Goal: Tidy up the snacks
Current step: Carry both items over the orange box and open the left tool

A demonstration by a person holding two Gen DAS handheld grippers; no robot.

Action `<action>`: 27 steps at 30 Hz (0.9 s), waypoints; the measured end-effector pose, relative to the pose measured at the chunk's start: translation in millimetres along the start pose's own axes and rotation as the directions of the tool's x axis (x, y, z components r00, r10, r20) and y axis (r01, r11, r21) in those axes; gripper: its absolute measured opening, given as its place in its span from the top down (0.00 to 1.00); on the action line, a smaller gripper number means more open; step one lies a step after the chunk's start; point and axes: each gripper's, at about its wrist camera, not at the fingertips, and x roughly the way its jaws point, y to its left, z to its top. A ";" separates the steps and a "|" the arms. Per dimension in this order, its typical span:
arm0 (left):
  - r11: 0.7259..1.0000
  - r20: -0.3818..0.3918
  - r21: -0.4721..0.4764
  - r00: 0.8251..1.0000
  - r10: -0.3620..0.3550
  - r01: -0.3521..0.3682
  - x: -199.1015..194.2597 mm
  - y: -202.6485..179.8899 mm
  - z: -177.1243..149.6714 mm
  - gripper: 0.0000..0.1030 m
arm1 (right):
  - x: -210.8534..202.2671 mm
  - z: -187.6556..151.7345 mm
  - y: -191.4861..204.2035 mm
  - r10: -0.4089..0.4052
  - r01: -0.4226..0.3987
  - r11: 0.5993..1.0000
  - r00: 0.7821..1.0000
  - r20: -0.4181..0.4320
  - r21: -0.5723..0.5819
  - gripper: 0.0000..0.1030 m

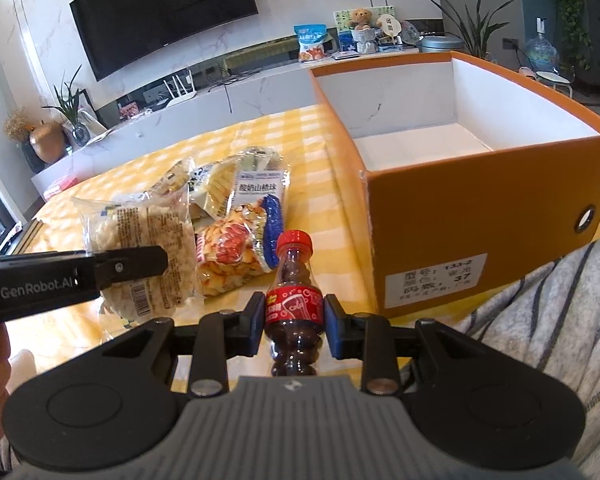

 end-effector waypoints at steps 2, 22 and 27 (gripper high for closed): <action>1.000 -0.017 -0.011 1.000 0.023 -0.023 -3.1 -1.8 5.5 0.77 | -2.4 0.0 0.9 0.011 -0.011 1.000 1.000 0.010 -0.002 0.71; 0.957 0.172 -0.015 0.944 -0.282 0.288 -0.6 -78.9 141.4 0.77 | -83.0 39.2 -37.7 0.111 -0.135 0.985 0.972 0.208 0.105 0.71; 0.947 0.133 -0.034 0.941 -0.311 0.318 25.7 -90.1 144.8 0.77 | -102.8 69.1 -83.0 -0.023 -0.040 0.976 0.959 0.282 0.213 0.71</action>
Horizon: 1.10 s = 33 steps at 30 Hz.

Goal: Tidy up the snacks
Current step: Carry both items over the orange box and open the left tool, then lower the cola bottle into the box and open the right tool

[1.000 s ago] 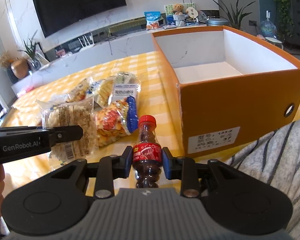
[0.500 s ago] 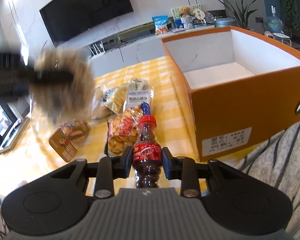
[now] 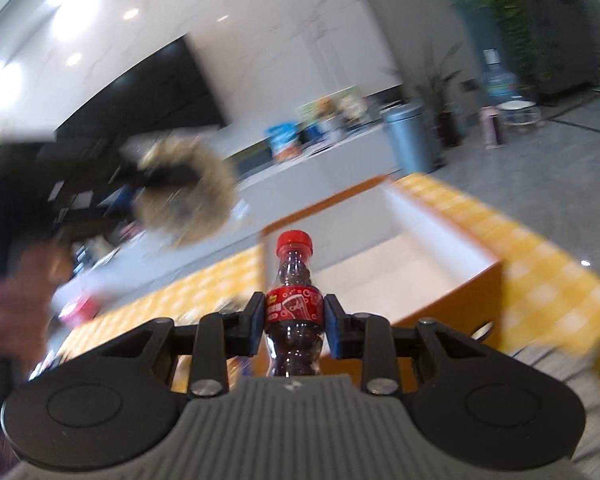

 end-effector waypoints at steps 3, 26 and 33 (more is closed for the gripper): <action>0.999 -0.053 -0.042 0.999 -0.006 0.004 17.5 4.7 -9.9 0.77 | 8.1 18.4 -22.8 -0.058 0.057 0.997 0.998 0.024 0.047 0.71; 0.990 -0.325 -0.139 0.945 -0.040 -0.006 59.9 49.9 -58.3 0.61 | 72.0 8.4 -72.7 -0.020 0.028 0.971 0.999 -0.039 0.235 0.71; 0.997 -0.217 -0.054 0.975 0.051 -0.064 28.6 27.5 -48.0 0.24 | 76.9 10.2 -70.3 -0.032 0.041 0.979 0.998 -0.047 0.200 0.71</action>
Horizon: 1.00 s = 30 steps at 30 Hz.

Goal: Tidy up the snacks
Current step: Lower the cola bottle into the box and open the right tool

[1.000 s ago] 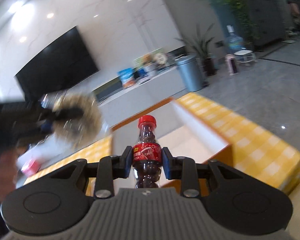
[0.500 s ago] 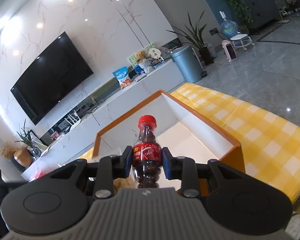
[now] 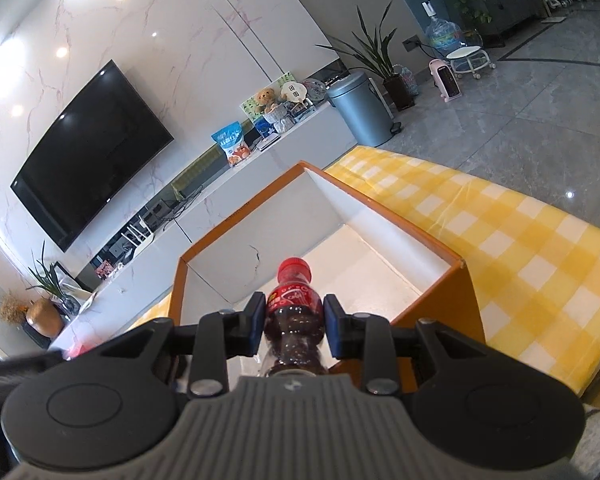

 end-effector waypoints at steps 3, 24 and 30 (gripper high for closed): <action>0.997 0.073 0.039 0.995 0.067 -0.070 -20.2 -8.3 -2.8 0.19 | 0.8 -1.0 1.8 -0.007 0.007 1.000 1.000 -0.007 -0.016 0.71; 0.977 0.121 0.044 0.972 0.201 -0.207 -46.6 5.1 -23.5 0.18 | 4.0 -10.9 23.7 -0.081 0.073 0.980 0.996 -0.036 -0.185 0.71; 0.978 0.143 0.040 0.970 0.196 -0.204 -52.9 2.0 -23.0 0.18 | 2.6 -9.2 16.2 -0.050 0.044 0.989 0.998 -0.039 -0.140 0.71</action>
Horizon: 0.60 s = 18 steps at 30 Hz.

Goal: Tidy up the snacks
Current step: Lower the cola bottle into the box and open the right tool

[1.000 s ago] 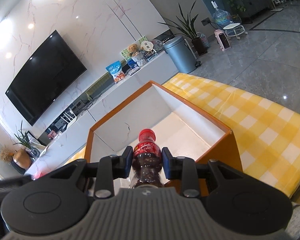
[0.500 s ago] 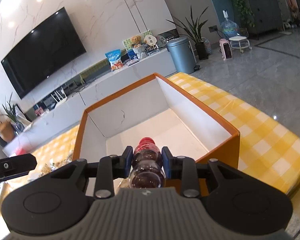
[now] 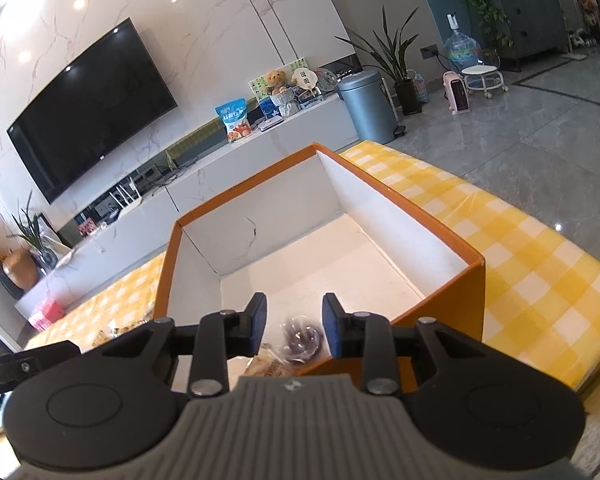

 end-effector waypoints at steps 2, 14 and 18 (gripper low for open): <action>1.000 0.009 0.003 1.000 0.002 -0.002 -2.6 -0.7 -0.1 0.18 | -0.4 -0.4 -1.1 0.011 -0.011 1.000 1.000 0.002 0.014 0.71; 0.999 0.023 -0.028 0.999 0.028 -0.027 -10.9 7.6 2.5 0.18 | 0.0 -0.5 5.4 0.006 -0.006 1.000 1.000 0.011 0.002 0.61; 0.999 0.033 -0.030 0.999 0.032 -0.031 -14.7 9.8 2.4 0.18 | 0.2 -0.2 4.7 0.011 -0.011 1.000 1.000 0.007 0.006 0.58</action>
